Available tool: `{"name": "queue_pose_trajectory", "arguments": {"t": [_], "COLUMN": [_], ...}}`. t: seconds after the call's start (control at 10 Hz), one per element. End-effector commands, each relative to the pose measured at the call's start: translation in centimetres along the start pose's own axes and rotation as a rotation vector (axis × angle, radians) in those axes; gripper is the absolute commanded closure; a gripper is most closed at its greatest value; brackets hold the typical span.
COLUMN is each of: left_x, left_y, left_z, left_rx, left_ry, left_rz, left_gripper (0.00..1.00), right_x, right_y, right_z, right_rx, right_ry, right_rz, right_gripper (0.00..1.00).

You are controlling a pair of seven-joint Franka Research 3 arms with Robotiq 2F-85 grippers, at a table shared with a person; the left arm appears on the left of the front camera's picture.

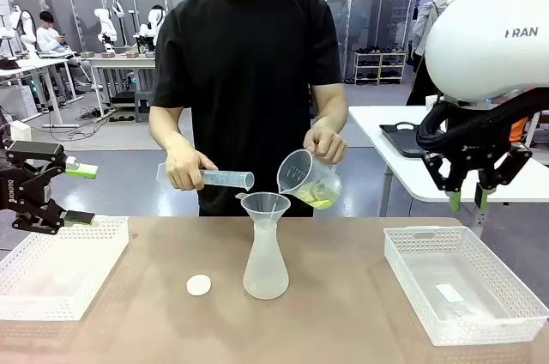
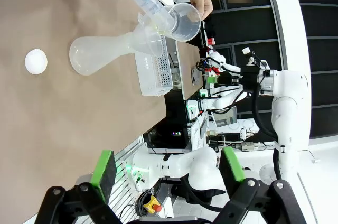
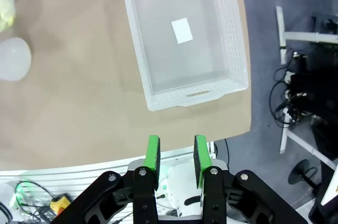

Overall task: Prepare the solutions needed for the experiment.
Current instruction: Once the solution is in the Big flask , pick up the Plastic Funnel and place it back into the right Organizing basket.

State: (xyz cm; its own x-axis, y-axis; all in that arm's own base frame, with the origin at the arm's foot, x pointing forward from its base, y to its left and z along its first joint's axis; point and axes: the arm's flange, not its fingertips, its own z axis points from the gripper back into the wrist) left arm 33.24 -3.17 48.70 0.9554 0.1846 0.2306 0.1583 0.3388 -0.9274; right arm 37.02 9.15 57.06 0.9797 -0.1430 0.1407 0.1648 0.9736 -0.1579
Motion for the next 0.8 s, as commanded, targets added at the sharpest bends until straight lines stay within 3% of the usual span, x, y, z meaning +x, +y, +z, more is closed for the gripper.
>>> {"name": "queue_pose_trajectory", "arguments": {"t": [0.0,0.3,0.4,0.6,0.7], "left_x": [0.2,0.2,0.2,0.2,0.2], "left_y": [-0.2,-0.2,-0.2,-0.2,-0.2], "left_z": [-0.2,-0.2,-0.2,-0.2,-0.2], "left_rx": [-0.023,-0.023,-0.023,-0.023,-0.023], "left_ry": [-0.002,-0.002,-0.002,-0.002,-0.002], "left_rz": [-0.001,-0.001,-0.001,-0.001,-0.001], "left_gripper": [0.00,0.00,0.00,0.00,0.00], "right_x": [0.2,0.0,1.5,2.8,2.8], "right_y": [0.0,0.1,1.1,-1.7,-2.8], "right_z": [0.5,0.0,-0.4,-3.1,-4.4], "right_rx": [-0.001,-0.002,0.118,0.416,0.575], "right_ry": [-0.004,-0.001,0.078,0.198,0.195], "right_rz": [0.016,0.003,-0.037,-0.175,-0.195], "right_gripper": [0.65,0.65,0.65,0.65,0.65]}}
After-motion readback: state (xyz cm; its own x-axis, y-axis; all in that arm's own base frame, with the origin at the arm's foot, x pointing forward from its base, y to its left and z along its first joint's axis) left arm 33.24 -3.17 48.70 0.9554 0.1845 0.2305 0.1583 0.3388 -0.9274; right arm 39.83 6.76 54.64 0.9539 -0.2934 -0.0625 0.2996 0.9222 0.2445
